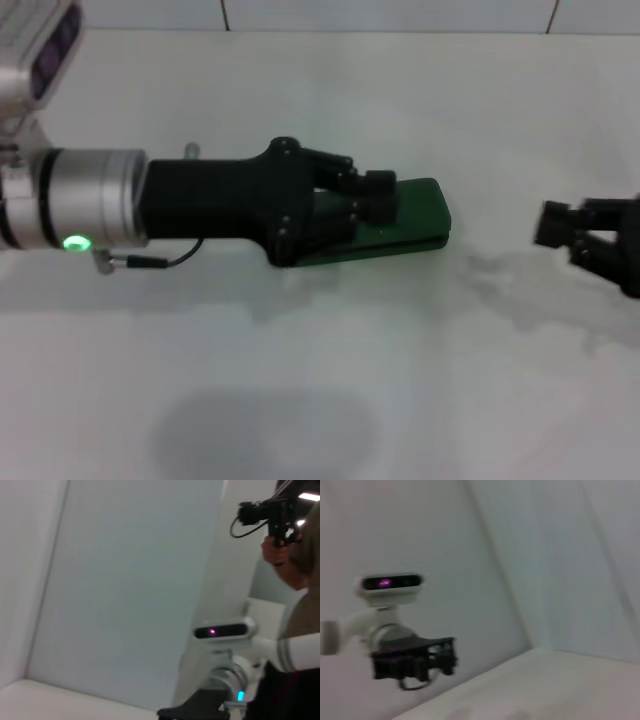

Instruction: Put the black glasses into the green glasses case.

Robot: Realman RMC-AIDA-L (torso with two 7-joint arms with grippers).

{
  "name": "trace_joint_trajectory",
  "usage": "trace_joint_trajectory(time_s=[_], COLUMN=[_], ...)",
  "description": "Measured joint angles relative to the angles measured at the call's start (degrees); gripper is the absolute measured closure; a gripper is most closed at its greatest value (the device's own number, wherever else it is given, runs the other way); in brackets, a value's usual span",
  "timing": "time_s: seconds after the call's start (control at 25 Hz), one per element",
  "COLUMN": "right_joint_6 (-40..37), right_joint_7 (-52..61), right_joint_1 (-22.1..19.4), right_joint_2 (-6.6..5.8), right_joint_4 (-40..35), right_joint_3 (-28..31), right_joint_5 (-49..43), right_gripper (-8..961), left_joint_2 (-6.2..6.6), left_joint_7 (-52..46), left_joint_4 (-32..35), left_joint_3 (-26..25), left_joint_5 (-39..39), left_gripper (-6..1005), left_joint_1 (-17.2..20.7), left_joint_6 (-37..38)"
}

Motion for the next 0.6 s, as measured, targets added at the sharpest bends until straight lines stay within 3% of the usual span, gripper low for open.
trace_joint_trajectory(time_s=[0.12,0.28,0.48,0.52,0.56,0.6], right_joint_6=[-2.2,-3.7,-3.7,-3.7,-3.9,-4.0], right_joint_7=[0.0,0.1,0.0,0.0,0.1,0.2], right_joint_1=[2.4,5.9,7.6,7.6,7.7,7.7], right_joint_2=[0.45,0.61,0.71,0.71,0.71,0.72], right_joint_4=[-1.2,-1.8,-1.9,-1.9,-2.4,-2.5], right_joint_3=[-4.6,-12.3,-16.9,-16.9,-17.7,-17.8], right_joint_5=[1.1,4.3,8.0,8.0,9.1,9.3], right_gripper=[795,672,471,425,379,347], left_joint_2=[0.60,1.06,3.56,3.56,4.75,5.12], left_joint_7=[7.9,13.4,14.9,14.9,14.8,14.7], left_joint_4=[-5.4,-7.3,-9.5,-9.5,-10.5,-10.7], left_joint_3=[-1.6,-2.5,-4.6,-4.6,-4.8,-4.8], left_joint_5=[-1.5,-0.6,0.0,0.0,0.1,0.3], left_gripper=[716,663,533,507,481,455], left_joint_1=[0.4,1.4,2.8,2.8,2.9,3.0], left_joint_6=[5.4,7.4,7.3,7.3,7.6,7.9])
